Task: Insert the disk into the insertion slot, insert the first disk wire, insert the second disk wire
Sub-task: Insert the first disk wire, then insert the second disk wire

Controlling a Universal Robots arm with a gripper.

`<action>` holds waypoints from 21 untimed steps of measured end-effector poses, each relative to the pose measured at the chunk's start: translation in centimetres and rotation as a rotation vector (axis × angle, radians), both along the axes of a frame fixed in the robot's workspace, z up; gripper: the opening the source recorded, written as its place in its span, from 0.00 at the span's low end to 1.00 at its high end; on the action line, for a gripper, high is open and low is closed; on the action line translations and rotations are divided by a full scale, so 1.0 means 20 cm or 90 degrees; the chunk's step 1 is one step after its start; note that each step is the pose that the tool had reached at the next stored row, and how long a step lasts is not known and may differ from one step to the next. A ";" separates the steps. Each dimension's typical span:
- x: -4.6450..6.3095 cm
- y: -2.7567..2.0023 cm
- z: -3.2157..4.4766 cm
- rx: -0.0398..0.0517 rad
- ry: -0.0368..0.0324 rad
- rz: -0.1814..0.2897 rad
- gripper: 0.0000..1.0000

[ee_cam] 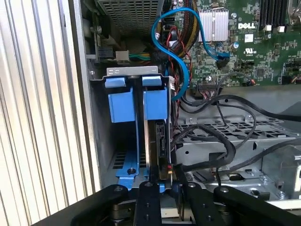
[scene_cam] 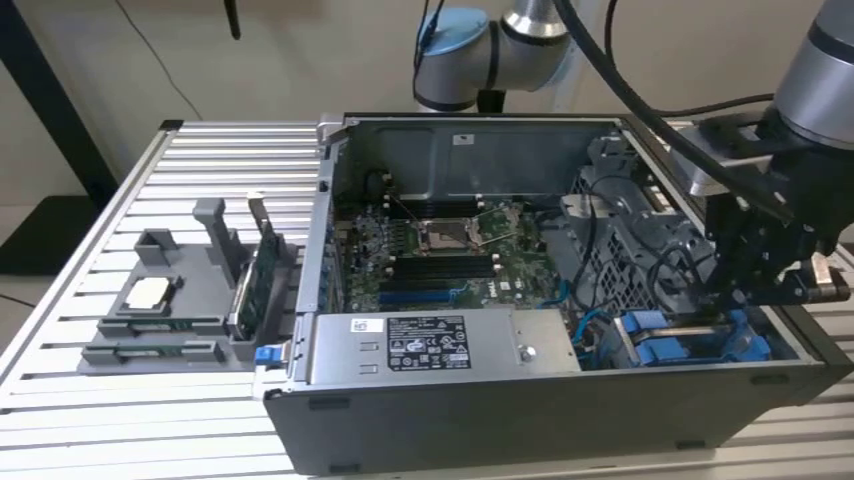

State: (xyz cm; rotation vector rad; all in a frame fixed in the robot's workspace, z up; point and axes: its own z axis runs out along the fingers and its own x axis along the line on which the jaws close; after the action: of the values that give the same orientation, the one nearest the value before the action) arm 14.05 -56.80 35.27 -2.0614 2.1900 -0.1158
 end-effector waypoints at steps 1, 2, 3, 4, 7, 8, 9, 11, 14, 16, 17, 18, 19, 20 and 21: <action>0.00 0.000 0.009 0.0000 0.0000 0.000 0.26; 0.00 0.000 0.017 0.0000 0.0000 0.000 0.26; 0.00 0.000 0.025 -0.0001 0.0000 0.000 0.26; 0.00 0.000 0.034 0.0000 0.0000 0.000 0.26; 0.00 0.000 0.058 0.0000 0.0000 0.000 0.26; 0.00 0.000 0.062 0.0000 0.0000 0.000 0.26; 0.00 0.000 0.063 0.0001 0.0000 0.000 0.26; 0.00 0.000 0.063 0.0002 0.0000 0.000 0.26; 0.00 0.000 0.064 0.0000 0.0000 0.000 0.26; 0.00 0.000 0.065 0.0000 0.0000 0.000 0.26; 0.00 0.000 0.065 0.0000 0.0000 0.000 0.26; 0.00 0.000 0.065 0.0000 0.0000 0.000 0.26; 0.00 0.000 0.065 0.0000 0.0000 0.000 0.26; 0.00 0.000 0.065 0.0000 0.0000 0.000 0.26; 0.00 0.000 0.066 0.0000 0.0000 0.000 0.26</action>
State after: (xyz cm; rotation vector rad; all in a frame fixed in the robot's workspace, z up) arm 14.05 -56.80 36.58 -2.0614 2.1900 -0.1157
